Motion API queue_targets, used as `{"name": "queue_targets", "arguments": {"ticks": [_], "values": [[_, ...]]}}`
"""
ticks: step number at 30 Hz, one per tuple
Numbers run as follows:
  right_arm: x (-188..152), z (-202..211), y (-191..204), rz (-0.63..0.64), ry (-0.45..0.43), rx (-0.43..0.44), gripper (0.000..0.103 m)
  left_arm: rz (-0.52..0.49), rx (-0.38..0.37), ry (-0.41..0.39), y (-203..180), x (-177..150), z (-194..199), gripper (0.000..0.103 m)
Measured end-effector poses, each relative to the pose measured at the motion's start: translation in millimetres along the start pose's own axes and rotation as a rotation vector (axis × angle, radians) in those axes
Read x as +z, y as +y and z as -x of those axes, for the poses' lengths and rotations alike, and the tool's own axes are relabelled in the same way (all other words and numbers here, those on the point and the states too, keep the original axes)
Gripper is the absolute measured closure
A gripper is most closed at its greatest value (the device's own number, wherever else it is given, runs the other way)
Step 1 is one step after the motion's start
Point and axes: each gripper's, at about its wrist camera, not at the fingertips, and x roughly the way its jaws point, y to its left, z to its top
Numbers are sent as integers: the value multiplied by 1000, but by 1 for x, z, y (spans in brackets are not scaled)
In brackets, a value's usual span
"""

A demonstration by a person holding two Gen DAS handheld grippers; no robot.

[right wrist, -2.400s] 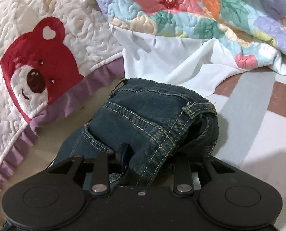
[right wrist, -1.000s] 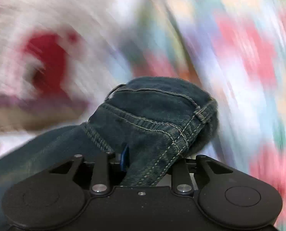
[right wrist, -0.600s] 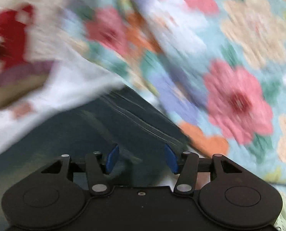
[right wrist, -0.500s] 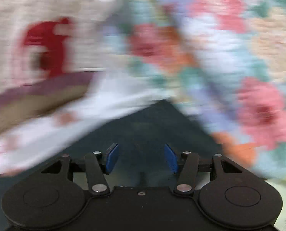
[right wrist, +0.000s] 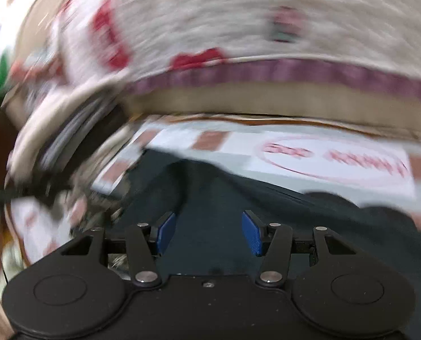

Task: Fold clothes
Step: 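Fold the waistband with the right gripper toward the frayed hems and release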

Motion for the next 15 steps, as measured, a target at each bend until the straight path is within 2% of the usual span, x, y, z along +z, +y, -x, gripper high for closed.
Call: {"name": "queue_targets", "arguments": {"ticks": [2, 3, 6, 10, 12, 15], "values": [[2, -8, 23, 102, 31, 12, 46, -130, -61, -14, 7, -1, -2, 48], [2, -13, 32, 147, 47, 16, 46, -195, -92, -21, 10, -2, -3, 42], [-13, -23, 42, 202, 106, 0, 46, -364, -172, -34, 19, -4, -8, 39], [-29, -28, 59, 290, 133, 0, 47, -343, -127, 8, 23, -10, -36, 39], [-31, -28, 71, 340, 135, 6, 47, -299, -91, 37, 31, -8, -51, 33], [-36, -32, 94, 460, 143, -11, 47, -220, -64, 55, 46, -8, -65, 32]]}}
